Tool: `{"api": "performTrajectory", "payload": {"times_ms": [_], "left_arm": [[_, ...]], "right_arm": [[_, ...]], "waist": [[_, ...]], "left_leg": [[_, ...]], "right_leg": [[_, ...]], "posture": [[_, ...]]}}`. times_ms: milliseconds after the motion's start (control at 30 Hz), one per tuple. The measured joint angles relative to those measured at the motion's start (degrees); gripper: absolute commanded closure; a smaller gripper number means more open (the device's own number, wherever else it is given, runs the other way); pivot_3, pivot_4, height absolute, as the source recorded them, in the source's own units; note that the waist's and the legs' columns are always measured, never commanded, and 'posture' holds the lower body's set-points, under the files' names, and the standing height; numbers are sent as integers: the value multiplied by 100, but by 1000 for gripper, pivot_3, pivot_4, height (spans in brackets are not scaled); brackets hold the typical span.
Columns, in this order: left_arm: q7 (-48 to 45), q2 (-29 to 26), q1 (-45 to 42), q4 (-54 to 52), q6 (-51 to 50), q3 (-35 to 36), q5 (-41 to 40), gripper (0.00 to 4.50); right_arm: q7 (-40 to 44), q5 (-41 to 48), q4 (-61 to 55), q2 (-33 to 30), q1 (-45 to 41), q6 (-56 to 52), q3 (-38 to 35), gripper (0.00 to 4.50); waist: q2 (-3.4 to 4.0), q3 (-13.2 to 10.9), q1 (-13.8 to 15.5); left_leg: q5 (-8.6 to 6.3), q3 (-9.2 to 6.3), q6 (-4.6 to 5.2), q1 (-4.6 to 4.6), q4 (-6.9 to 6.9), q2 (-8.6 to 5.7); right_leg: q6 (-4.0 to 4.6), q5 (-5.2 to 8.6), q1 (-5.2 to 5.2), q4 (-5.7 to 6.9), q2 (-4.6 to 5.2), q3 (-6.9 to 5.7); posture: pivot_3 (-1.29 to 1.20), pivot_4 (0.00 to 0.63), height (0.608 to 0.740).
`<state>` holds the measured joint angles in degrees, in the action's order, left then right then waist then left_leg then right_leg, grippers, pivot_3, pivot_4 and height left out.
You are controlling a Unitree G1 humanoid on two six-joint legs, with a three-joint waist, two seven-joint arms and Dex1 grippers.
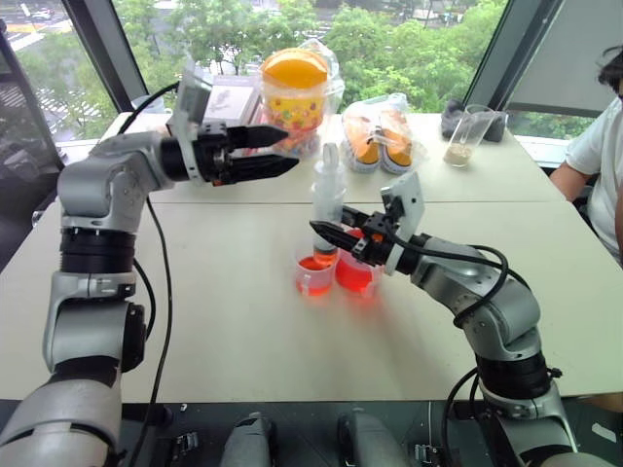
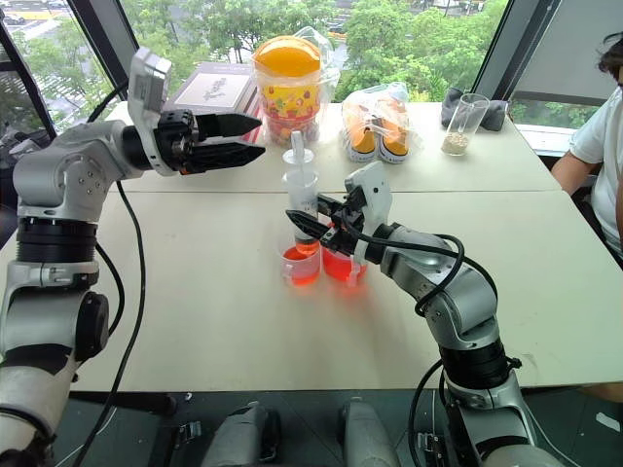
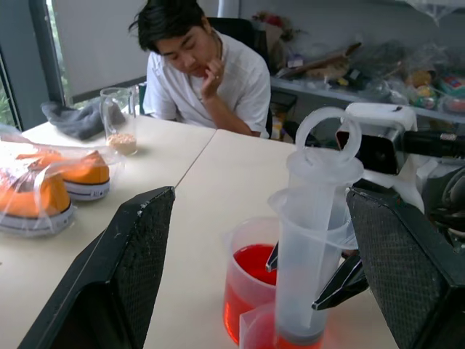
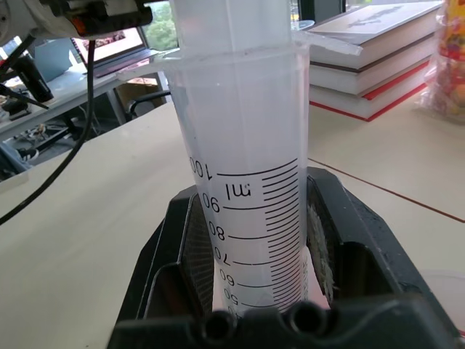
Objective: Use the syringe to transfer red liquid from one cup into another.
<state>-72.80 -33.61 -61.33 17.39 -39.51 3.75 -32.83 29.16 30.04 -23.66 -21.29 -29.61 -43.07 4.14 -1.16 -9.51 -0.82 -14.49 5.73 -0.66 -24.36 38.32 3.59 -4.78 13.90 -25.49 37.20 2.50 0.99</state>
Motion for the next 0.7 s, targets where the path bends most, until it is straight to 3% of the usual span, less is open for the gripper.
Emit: {"api": "performTrajectory", "payload": {"times_ms": [400, 500, 700], "left_arm": [[-35, 702, -246, 666, 569, -350, 257, 643], [-54, 795, -294, 728, 743, -375, 366, 1487], [-237, 889, -366, 724, 757, -479, 397, 4435]], "right_arm": [[-25, -78, 17, 22, 37, -2, 124, 3120], [-65, -111, 19, 22, 38, -31, 122, 3120], [-118, -123, 19, 44, 35, -45, 113, 3120]], "waist": [[0, 0, 1], [0, 0, -12], [0, 0, -2]], "left_leg": [[0, 0, 0, -1, 0, 0], [0, 0, 0, -1, -1, 0], [0, 0, 0, -1, -1, 0]], "right_leg": [[0, 0, 0, -1, -1, 0], [0, 0, -1, -1, -2, 0], [0, 0, 0, -2, -1, 1]], "posture": [[0, 150, 740], [0, 150, 740], [0, 150, 740]]}}
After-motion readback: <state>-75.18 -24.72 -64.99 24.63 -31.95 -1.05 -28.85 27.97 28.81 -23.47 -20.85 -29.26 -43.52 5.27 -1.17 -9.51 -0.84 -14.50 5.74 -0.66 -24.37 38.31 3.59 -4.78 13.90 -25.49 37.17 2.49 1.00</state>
